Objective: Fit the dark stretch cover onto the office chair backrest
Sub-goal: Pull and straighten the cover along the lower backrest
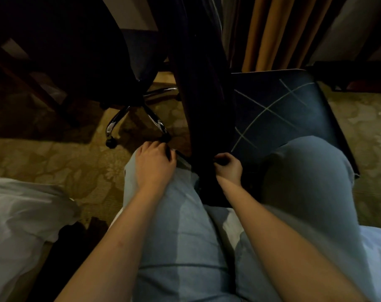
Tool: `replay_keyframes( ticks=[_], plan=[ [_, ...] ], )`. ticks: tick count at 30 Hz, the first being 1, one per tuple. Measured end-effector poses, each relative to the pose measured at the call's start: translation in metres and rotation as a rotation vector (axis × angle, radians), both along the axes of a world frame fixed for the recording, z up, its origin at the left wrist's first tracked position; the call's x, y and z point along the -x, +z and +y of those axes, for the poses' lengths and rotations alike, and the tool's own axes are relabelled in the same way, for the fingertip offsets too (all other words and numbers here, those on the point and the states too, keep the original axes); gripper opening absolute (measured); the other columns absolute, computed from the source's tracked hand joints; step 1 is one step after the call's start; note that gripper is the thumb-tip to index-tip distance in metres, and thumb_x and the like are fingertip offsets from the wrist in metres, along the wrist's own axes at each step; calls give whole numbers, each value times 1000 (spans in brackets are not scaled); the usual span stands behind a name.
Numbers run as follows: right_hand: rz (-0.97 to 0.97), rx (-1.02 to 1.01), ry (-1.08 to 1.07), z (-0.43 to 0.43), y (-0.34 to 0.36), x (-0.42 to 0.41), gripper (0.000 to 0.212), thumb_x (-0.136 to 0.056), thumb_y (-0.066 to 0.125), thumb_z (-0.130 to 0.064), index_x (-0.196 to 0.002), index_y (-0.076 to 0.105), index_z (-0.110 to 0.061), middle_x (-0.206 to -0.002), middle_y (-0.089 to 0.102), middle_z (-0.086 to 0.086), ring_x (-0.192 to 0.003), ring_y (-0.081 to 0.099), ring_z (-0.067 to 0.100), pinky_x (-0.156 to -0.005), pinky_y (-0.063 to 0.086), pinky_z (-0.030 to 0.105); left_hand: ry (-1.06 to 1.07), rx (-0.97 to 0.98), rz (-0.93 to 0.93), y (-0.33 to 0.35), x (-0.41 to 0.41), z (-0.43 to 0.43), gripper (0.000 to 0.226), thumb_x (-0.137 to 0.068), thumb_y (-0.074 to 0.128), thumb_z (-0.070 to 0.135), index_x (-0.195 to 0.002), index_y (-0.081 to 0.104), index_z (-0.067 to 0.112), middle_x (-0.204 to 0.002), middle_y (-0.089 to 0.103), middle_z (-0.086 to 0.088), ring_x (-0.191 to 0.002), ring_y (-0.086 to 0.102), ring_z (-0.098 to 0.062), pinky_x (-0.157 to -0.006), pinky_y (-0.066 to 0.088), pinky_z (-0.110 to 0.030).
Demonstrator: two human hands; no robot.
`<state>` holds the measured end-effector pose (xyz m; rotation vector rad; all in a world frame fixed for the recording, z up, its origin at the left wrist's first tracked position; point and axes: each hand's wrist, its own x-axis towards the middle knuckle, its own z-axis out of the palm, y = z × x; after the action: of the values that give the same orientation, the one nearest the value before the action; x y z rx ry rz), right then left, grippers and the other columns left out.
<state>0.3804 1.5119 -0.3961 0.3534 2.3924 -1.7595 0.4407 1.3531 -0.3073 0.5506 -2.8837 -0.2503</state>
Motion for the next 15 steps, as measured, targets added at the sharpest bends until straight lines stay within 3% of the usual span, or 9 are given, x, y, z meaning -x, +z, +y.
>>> replay_keyframes(
  ticks=[2,5,7,9,12,15],
  plan=[
    [26,104,-68,2,5,3,21,-79,64,7,-85,64,-13,-77,61,-5,-80,59,12,-73,46,19,0,3,-3,0,0,0,35,-95,47,35,-114,66,12,-114,65,-7,-114,50,-25,-103,30,-36],
    [25,180,-112,1,7,1,22,-82,62,7,-94,62,-11,-79,60,-7,-76,58,6,-68,44,6,-1,3,9,0,0,1,35,-95,48,35,-113,67,11,-113,66,-7,-113,51,-24,-104,30,-37],
    [26,127,-85,-2,3,-1,22,-85,61,4,-103,62,-8,-86,59,-6,-77,55,3,-65,40,3,0,-2,15,0,1,1,34,-95,48,35,-113,67,13,-112,66,-6,-112,51,-24,-103,31,-37],
    [8,26,-36,-5,-4,-3,23,-86,61,2,-108,63,-3,-94,60,0,-88,55,8,-72,37,8,-1,-2,4,-1,2,0,35,-95,47,36,-113,67,14,-112,65,-4,-113,50,-23,-103,31,-37],
    [-62,-30,26,-6,-16,-3,21,-85,60,4,-105,65,-1,-103,66,11,-100,60,18,-80,38,15,-4,0,-6,-1,3,0,34,-95,46,37,-110,67,16,-111,65,-3,-113,50,-22,-102,30,-36],
    [-83,-57,56,-4,-16,-2,18,-84,61,6,-100,66,1,-101,67,12,-94,58,16,-75,36,11,-14,-6,-3,-1,3,0,33,-95,45,37,-108,67,16,-110,65,-3,-112,49,-21,-102,31,-35]
  ],
)
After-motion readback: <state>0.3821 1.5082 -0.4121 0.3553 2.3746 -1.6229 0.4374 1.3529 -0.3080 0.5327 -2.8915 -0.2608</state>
